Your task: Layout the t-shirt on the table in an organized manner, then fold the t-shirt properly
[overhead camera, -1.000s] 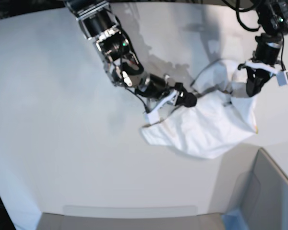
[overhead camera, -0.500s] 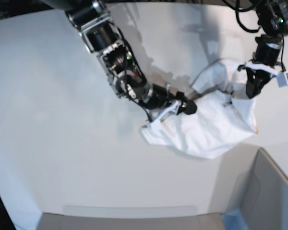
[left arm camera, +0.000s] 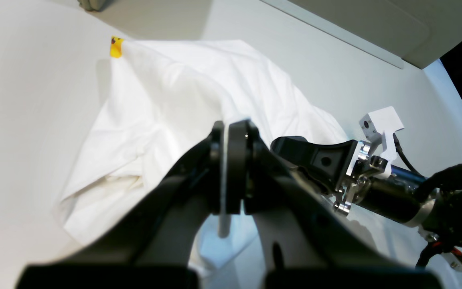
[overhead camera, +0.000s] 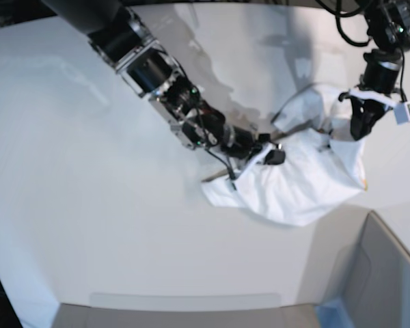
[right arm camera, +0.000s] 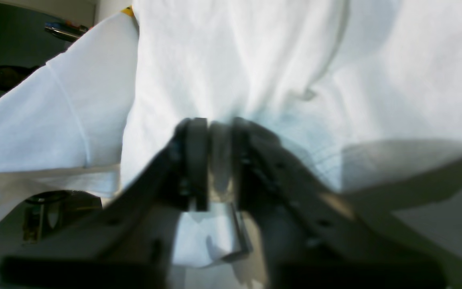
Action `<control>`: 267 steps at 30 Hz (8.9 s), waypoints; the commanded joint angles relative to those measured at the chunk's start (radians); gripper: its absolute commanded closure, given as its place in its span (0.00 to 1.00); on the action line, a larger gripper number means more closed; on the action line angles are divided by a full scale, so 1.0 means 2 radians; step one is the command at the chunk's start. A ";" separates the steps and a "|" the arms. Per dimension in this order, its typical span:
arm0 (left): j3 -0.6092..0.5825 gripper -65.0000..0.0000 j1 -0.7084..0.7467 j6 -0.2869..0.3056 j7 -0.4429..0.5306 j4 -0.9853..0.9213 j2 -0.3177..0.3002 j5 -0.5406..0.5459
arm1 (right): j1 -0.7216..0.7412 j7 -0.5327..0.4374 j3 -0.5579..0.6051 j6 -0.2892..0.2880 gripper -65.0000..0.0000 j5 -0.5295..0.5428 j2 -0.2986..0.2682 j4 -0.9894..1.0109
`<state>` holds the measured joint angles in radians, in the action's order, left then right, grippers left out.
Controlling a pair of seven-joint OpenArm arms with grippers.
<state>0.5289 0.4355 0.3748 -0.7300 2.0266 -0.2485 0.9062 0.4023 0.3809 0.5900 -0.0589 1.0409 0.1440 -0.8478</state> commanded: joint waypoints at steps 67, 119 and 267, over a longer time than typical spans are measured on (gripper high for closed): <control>0.024 1.00 -0.042 -0.038 -0.041 0.009 -0.058 0.009 | -0.116 0.095 -0.031 0.059 0.59 -0.060 0.005 -0.292; -0.099 1.00 -0.039 -0.039 -0.042 0.009 -0.046 0.009 | 0.090 -0.126 0.151 0.078 1.00 -0.022 0.007 0.042; -0.373 0.67 -0.102 -0.068 -0.179 -0.026 -0.111 -0.327 | -0.118 -0.034 -0.088 0.081 0.62 -0.083 -0.217 -0.326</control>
<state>-0.2211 0.2359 0.2375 -1.1000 1.9614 -0.4591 0.2619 0.1486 0.3370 0.4210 0.1158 0.8673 -0.2890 -1.4796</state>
